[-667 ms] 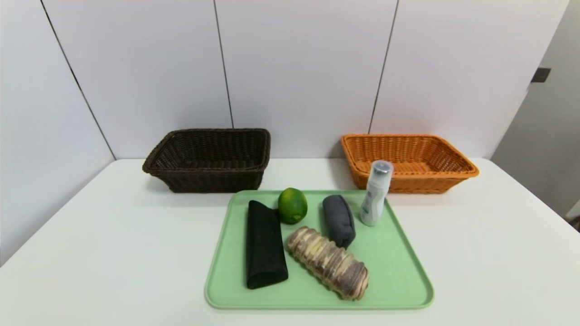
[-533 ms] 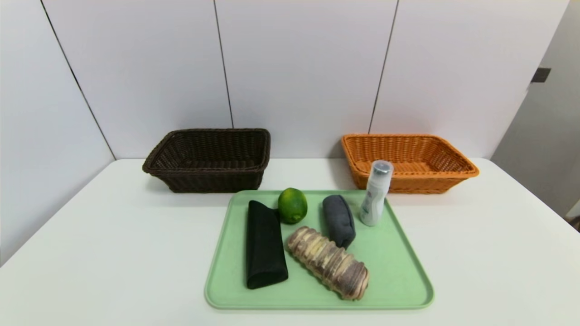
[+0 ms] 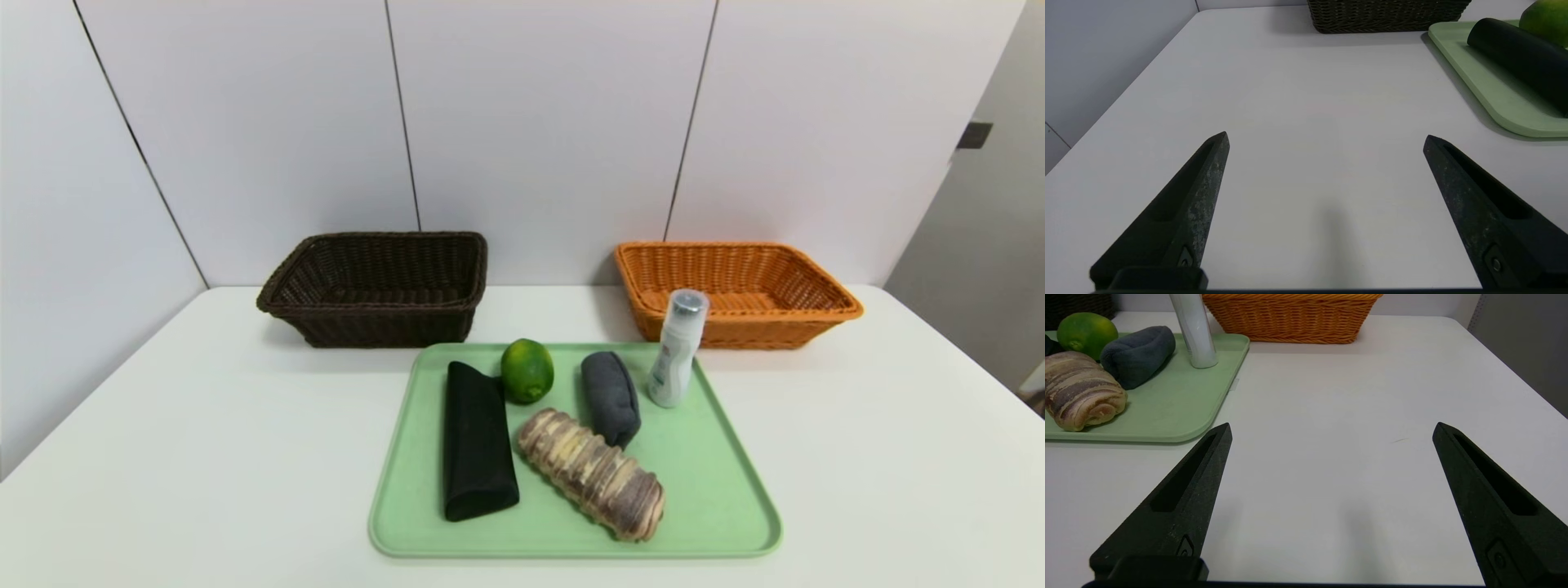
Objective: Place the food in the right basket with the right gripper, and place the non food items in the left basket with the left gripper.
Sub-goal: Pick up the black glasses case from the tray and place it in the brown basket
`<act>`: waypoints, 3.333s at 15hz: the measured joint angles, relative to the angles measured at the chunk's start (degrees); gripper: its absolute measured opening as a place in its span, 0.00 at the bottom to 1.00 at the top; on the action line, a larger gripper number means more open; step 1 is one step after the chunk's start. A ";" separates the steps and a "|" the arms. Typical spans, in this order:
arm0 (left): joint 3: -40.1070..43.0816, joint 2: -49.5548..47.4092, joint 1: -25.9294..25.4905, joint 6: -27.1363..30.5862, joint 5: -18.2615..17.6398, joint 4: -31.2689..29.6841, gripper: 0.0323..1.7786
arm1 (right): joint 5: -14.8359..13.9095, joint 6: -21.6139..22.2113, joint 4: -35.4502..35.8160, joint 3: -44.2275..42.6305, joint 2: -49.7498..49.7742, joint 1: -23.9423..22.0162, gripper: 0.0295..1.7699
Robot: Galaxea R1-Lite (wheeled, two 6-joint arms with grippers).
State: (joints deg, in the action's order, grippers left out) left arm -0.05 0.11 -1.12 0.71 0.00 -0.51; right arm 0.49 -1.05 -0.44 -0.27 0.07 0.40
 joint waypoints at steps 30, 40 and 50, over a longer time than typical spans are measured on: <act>-49.24 64.39 4.28 -0.52 -5.69 21.39 0.95 | 4.58 -0.62 -20.94 -45.40 -57.87 2.76 0.96; -65.99 76.92 36.34 -18.76 -5.34 27.79 0.95 | 11.41 -2.91 -21.20 -55.02 -69.17 8.66 0.96; -77.65 96.88 45.71 -29.61 11.24 30.31 0.95 | 11.19 -1.23 -21.42 -58.25 -72.53 11.73 0.96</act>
State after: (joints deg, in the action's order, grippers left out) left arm -77.70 96.99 44.59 -28.90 11.24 29.79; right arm 11.68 -2.28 -21.86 -58.51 -72.46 12.13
